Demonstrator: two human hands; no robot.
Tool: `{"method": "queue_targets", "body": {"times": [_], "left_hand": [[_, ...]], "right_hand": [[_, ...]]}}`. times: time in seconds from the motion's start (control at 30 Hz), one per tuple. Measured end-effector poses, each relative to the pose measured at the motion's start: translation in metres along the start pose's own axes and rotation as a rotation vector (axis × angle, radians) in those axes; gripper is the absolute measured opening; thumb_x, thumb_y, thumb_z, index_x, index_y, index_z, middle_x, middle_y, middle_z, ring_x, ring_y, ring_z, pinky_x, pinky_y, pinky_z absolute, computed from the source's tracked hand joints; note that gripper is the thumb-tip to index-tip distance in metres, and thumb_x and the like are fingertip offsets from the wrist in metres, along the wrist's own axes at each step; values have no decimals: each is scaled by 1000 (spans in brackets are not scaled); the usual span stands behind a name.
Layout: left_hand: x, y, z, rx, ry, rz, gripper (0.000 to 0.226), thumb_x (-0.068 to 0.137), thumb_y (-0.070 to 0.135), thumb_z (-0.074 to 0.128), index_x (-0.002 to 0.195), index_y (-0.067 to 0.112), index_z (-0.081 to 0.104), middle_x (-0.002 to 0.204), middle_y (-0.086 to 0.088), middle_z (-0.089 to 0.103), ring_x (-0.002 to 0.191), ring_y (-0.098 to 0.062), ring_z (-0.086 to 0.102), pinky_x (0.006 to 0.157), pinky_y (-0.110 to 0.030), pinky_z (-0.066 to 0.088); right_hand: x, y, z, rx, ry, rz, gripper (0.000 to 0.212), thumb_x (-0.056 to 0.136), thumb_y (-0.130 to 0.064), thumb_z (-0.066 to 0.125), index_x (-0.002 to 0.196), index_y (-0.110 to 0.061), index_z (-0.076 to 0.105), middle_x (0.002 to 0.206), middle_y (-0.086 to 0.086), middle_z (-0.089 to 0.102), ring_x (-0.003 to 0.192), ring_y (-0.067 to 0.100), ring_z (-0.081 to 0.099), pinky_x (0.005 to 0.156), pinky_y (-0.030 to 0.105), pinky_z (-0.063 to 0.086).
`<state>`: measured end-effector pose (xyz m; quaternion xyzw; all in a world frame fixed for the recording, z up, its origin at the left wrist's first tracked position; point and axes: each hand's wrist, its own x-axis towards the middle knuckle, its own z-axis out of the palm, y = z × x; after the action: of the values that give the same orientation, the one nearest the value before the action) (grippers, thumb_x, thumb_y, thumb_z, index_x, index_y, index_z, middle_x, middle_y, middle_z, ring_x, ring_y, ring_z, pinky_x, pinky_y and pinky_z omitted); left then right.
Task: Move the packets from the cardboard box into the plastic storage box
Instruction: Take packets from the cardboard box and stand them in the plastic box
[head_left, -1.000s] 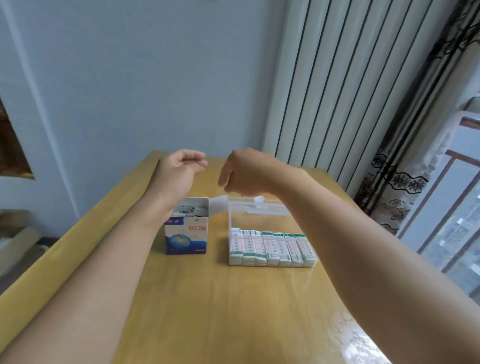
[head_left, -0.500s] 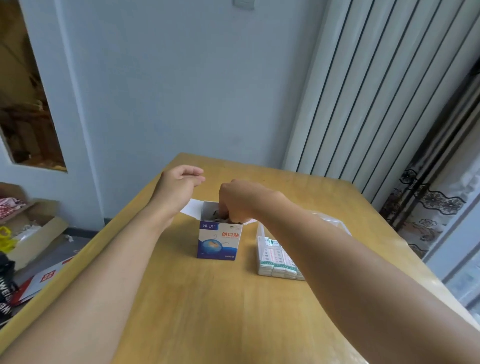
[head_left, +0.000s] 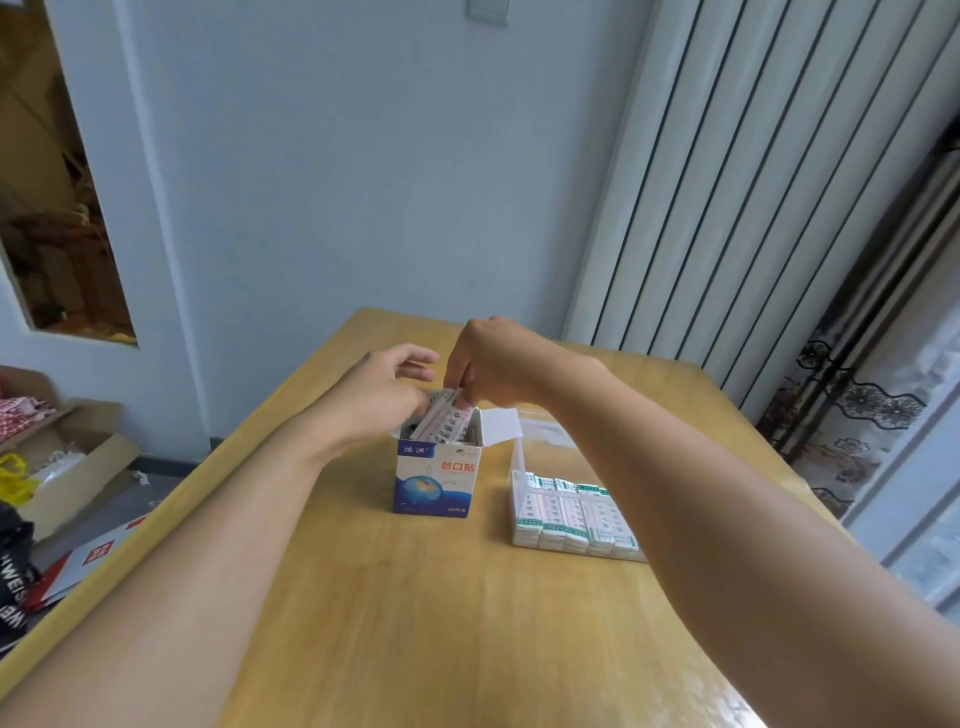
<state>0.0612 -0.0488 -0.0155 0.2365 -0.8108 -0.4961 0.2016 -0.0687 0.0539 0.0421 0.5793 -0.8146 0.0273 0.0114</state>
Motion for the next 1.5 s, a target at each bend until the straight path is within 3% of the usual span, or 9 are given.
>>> {"method": "queue_targets", "body": {"times": [0.23, 0.4, 0.6, 0.8, 0.9, 1.07, 1.2, 1.4, 1.5], "left_hand": [[-4, -2, 4, 92, -27, -14, 42, 93, 17, 69, 133, 27, 60, 129, 12, 63, 119, -9, 57, 74, -21, 45], [-1, -5, 7, 298, 36, -23, 20, 92, 32, 73, 110, 23, 74, 128, 1, 68, 113, -21, 63, 88, -34, 50], [5, -12, 8, 355, 81, 0, 6, 91, 26, 75, 94, 24, 80, 125, 6, 70, 108, -19, 63, 82, -32, 52], [5, -14, 11, 380, 40, -23, 4, 93, 23, 71, 96, 23, 75, 131, 2, 67, 113, -20, 59, 82, -33, 51], [2, -12, 8, 370, 55, -28, 7, 93, 29, 72, 99, 24, 74, 134, 2, 65, 115, -20, 58, 83, -31, 48], [-3, 0, 2, 301, 65, -19, 16, 92, 38, 72, 103, 26, 73, 117, 6, 65, 87, -3, 61, 64, -20, 42], [-3, 2, 2, 289, 56, -8, 15, 92, 40, 71, 101, 27, 73, 115, 3, 70, 93, -12, 66, 64, -24, 45], [-5, 4, 4, 252, 38, 6, 21, 94, 38, 70, 112, 29, 73, 115, 5, 70, 93, -13, 65, 64, -23, 43], [-4, 6, 2, 203, 70, 31, 18, 93, 38, 71, 108, 28, 75, 108, 5, 74, 95, -14, 67, 72, -30, 47]], "right_hand": [[-6, 6, 6, 116, -2, 25, 26, 82, -13, 83, 106, -20, 79, 82, -3, 75, 71, 13, 74, 48, 13, 47], [-5, 10, 5, 270, 5, 46, 17, 84, -10, 81, 98, -18, 81, 87, 1, 79, 68, 11, 76, 72, 28, 64], [-8, 11, 10, 225, -77, 27, 27, 82, -15, 84, 108, -20, 78, 94, -3, 78, 80, 11, 73, 67, 20, 56], [-8, 8, 24, 118, -41, -13, 32, 82, -8, 82, 112, -19, 78, 103, -2, 77, 89, 16, 70, 75, 27, 59], [-7, 7, 20, 107, -7, -14, 26, 86, -9, 78, 110, -21, 79, 97, -2, 76, 78, 13, 66, 66, 23, 55], [-6, 11, 5, 271, 9, 53, 15, 86, -11, 79, 100, -18, 80, 82, 0, 77, 68, 11, 75, 66, 25, 63], [-6, 9, 2, 404, 35, 91, 13, 87, -5, 78, 96, -13, 74, 83, 8, 77, 69, 15, 76, 61, 29, 64], [-10, 12, 2, 502, 33, 75, 13, 89, -3, 75, 92, -15, 70, 88, 7, 78, 73, 15, 77, 70, 30, 64], [-14, 12, -3, 644, 75, 59, 10, 90, 0, 74, 93, -10, 71, 88, 9, 78, 73, 19, 77, 74, 30, 64]]}}
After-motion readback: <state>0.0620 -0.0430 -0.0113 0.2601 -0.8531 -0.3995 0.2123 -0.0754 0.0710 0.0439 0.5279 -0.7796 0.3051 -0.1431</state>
